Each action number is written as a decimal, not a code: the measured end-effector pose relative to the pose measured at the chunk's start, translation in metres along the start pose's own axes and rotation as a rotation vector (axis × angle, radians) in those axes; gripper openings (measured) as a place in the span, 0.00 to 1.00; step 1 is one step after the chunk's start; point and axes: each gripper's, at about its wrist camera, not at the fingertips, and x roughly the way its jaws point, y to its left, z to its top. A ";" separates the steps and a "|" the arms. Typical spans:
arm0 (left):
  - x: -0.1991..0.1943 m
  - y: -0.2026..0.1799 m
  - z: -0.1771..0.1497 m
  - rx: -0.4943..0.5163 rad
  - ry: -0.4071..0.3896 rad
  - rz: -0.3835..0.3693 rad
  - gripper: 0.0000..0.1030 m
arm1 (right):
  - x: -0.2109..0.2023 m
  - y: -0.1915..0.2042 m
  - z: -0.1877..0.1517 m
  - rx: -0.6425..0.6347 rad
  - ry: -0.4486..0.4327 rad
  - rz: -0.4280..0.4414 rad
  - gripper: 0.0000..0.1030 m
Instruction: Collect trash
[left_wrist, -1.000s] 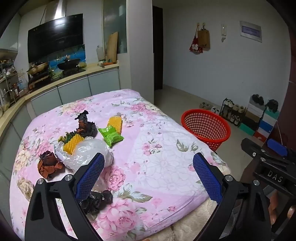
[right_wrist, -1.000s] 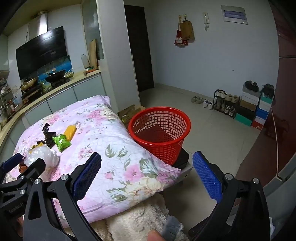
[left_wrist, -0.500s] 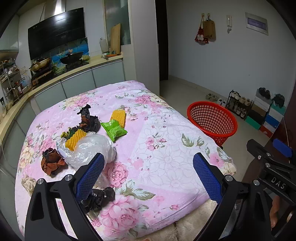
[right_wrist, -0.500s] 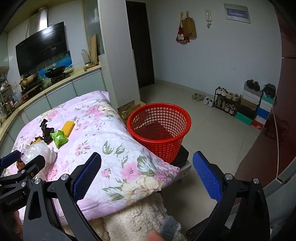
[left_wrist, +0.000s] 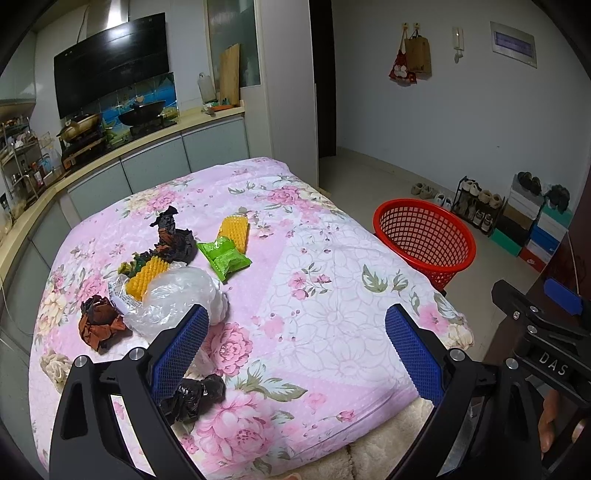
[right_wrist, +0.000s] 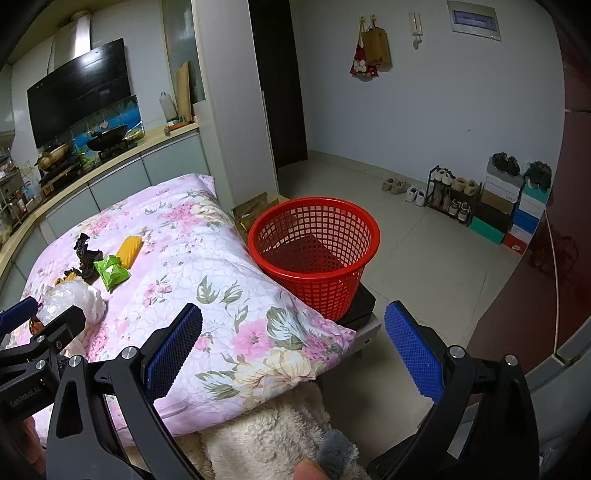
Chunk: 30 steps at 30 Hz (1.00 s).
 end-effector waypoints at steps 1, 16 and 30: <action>0.000 0.000 0.000 0.001 0.000 0.001 0.91 | 0.000 0.000 0.000 0.000 -0.001 0.000 0.93; 0.001 0.000 0.001 -0.002 0.000 0.000 0.91 | 0.000 0.001 0.000 -0.003 -0.001 0.000 0.93; -0.001 0.002 0.004 -0.004 -0.009 0.000 0.91 | -0.002 0.003 0.002 -0.002 -0.009 0.004 0.93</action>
